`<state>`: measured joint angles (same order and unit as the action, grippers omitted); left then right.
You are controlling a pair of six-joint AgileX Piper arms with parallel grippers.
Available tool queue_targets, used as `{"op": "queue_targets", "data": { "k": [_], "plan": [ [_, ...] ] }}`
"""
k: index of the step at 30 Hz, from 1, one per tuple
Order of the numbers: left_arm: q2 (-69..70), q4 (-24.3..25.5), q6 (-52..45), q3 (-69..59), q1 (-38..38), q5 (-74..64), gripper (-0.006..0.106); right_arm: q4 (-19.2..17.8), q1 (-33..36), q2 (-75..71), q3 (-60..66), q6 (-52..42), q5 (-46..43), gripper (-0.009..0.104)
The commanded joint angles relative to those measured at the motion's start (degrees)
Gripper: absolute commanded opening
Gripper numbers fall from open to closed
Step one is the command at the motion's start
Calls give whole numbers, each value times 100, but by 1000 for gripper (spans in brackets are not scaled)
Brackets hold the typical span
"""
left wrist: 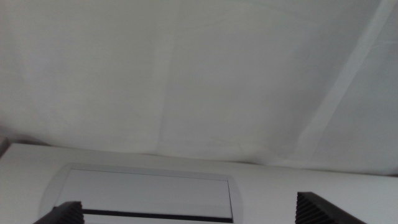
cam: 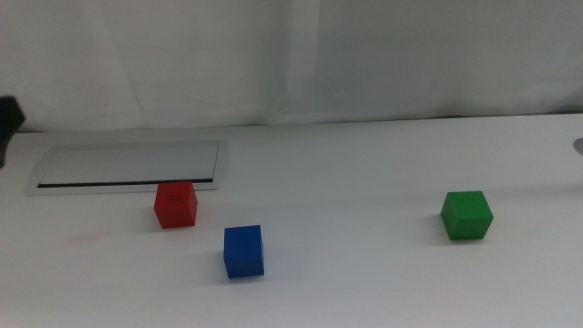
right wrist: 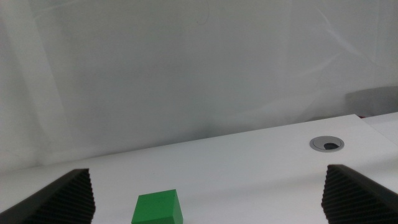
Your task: Stack red cubes first, then green, then blue cubes in a specific spot.
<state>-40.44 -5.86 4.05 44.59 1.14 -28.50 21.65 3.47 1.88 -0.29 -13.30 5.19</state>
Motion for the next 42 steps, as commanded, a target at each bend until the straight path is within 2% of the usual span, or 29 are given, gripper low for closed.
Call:
{"op": "queue_targets", "data": {
  "k": [1,8,13,15,20,22,27,38,42],
  "plan": [
    [-505,-88,2,350,-151,-84,84,-2,10,-25,238,-20,-42,103],
    [-1833,24,499,1247,-796,-242,84,-2,10,-25,238,-20,-42,103],
    [-2724,424,1082,1739,-1278,-605,84,-2,10,-25,238,-39,-42,103],
    [-3068,762,1358,1911,-1498,-701,84,-2,10,-25,238,-52,-42,103],
    [-3853,2160,2811,2328,-2082,-1490,84,-2,10,-25,238,-52,-42,103],
    [-4142,2452,3130,2440,-2226,-1827,84,-2,10,-25,238,-52,-42,103],
    [-4809,2439,3515,2473,-2276,-1919,84,-2,10,-25,238,-61,-42,103],
    [-5865,2462,3518,2473,-2250,-1520,84,-2,10,-25,238,-61,-42,103],
    [-6209,2440,3557,2497,-2027,-1324,84,-2,10,-25,238,-61,-45,103]
  ]
}}
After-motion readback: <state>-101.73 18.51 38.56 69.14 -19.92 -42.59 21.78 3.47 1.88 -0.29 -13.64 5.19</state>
